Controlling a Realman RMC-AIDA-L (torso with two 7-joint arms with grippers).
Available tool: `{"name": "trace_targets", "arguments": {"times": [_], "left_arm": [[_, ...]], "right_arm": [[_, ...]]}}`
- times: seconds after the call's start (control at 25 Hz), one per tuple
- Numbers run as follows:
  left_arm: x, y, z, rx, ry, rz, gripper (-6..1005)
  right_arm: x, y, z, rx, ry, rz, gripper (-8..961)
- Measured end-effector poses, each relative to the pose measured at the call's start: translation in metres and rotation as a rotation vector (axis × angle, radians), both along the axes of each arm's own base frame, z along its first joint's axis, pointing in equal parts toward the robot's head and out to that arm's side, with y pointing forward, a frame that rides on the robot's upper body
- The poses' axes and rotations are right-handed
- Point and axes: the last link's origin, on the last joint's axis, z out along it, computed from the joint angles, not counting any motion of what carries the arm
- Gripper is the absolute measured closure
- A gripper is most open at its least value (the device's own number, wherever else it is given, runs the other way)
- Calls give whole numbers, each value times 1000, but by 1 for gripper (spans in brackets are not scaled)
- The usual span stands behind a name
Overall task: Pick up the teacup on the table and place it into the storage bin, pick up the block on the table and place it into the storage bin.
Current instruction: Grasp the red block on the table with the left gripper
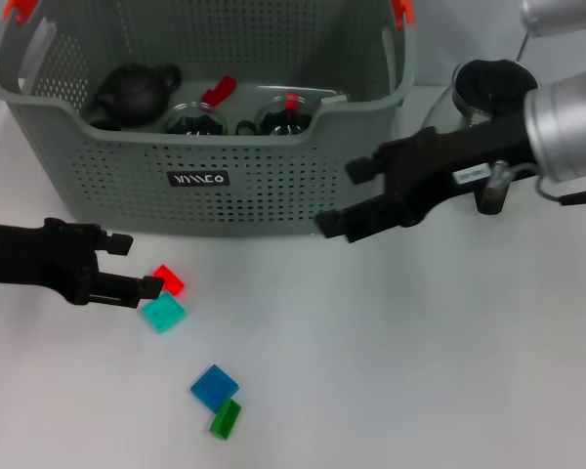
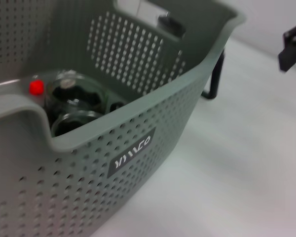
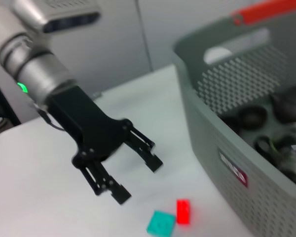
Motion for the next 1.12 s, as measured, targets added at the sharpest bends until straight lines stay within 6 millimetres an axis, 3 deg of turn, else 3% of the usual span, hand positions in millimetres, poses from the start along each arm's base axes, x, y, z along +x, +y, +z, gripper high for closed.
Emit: {"name": "trace_targets", "arguments": {"times": [0.28, 0.6, 1.12], "left_arm": [[20, 7, -18, -36, 118, -5, 141], [39, 17, -32, -65, 246, -40, 141], [49, 24, -48, -86, 414, -88, 141]], "right_arm": [[16, 2, 17, -4, 2, -43, 26], [36, 10, 18, -23, -12, -57, 25], [39, 15, 21, -6, 2, -56, 25]]}}
